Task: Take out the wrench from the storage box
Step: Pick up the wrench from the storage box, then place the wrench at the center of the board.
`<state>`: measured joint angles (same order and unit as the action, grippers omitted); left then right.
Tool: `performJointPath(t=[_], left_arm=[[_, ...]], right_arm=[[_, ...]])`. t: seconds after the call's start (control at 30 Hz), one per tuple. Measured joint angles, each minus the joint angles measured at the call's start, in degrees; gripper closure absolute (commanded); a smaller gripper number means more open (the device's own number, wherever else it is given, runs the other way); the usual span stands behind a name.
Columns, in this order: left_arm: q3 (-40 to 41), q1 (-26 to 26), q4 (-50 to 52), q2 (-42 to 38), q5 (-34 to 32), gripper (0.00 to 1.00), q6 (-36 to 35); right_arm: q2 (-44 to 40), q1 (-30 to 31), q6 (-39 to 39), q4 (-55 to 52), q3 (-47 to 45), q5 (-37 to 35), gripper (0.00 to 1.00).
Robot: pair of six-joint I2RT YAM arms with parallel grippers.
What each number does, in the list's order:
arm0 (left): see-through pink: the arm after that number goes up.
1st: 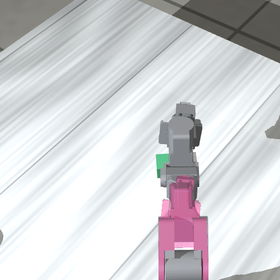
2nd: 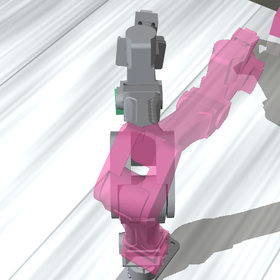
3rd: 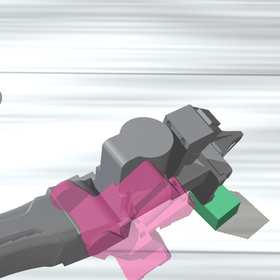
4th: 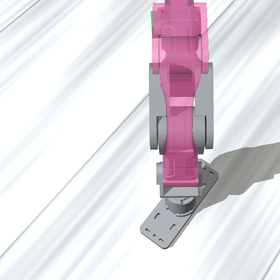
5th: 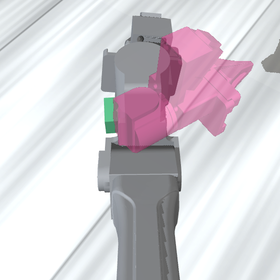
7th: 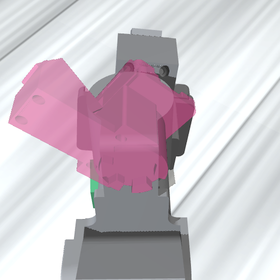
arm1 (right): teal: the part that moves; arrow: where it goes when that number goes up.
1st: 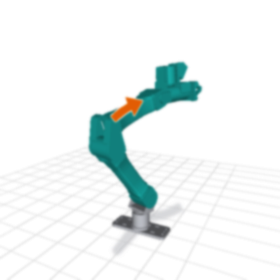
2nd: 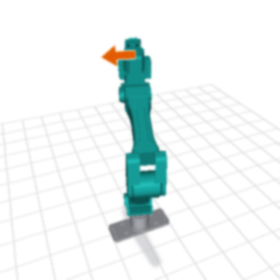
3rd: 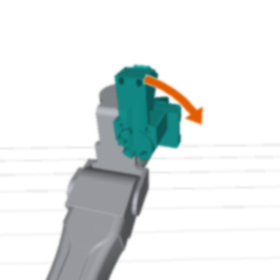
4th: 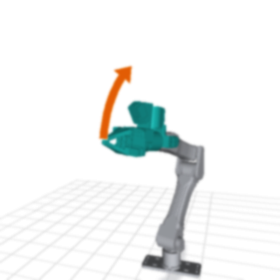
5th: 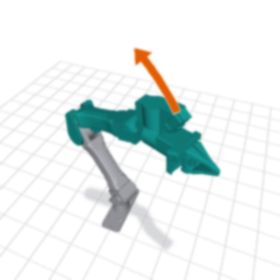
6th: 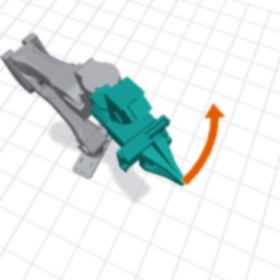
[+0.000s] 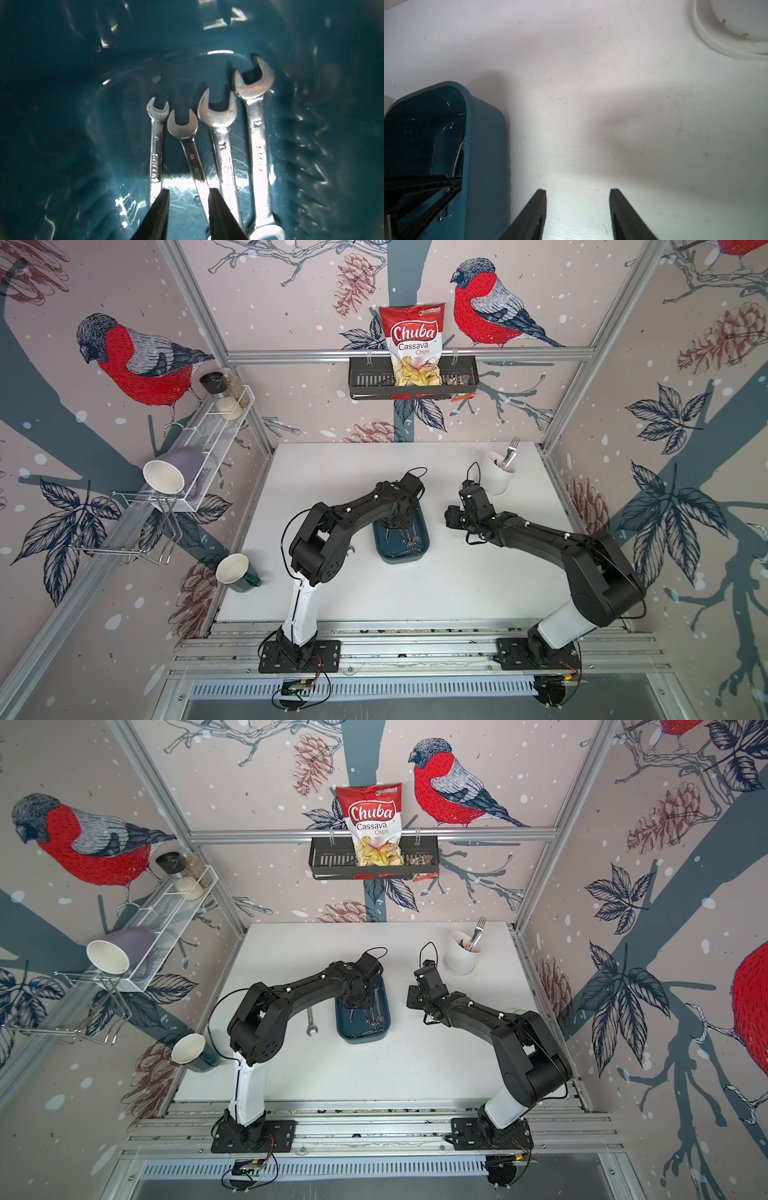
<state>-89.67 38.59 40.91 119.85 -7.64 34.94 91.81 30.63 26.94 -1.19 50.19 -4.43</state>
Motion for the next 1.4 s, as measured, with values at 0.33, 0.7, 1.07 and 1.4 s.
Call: performJointPath(t=[0.33,0.7,1.07,1.4], left_arm=[[-0.52,0.52,0.02,2.14,-0.09,0.64,1.75],[-0.74,0.59,-1.66,2.99,-2.69,0.86,2.73],[-0.33,0.59,-0.15,1.27,-2.45,0.89,2.49],[-2.93,-1.73,4.17,-6.73,-4.04,0.89,1.44]], right_arm=[[-0.11,-0.28,0.02,0.02,-0.26,0.00,0.46],[-0.28,-0.42,0.02,0.04,-0.50,0.02,0.46],[-0.28,-0.63,0.04,0.04,-0.50,0.02,0.46],[-0.26,-0.66,0.07,0.02,-0.48,0.04,0.46]])
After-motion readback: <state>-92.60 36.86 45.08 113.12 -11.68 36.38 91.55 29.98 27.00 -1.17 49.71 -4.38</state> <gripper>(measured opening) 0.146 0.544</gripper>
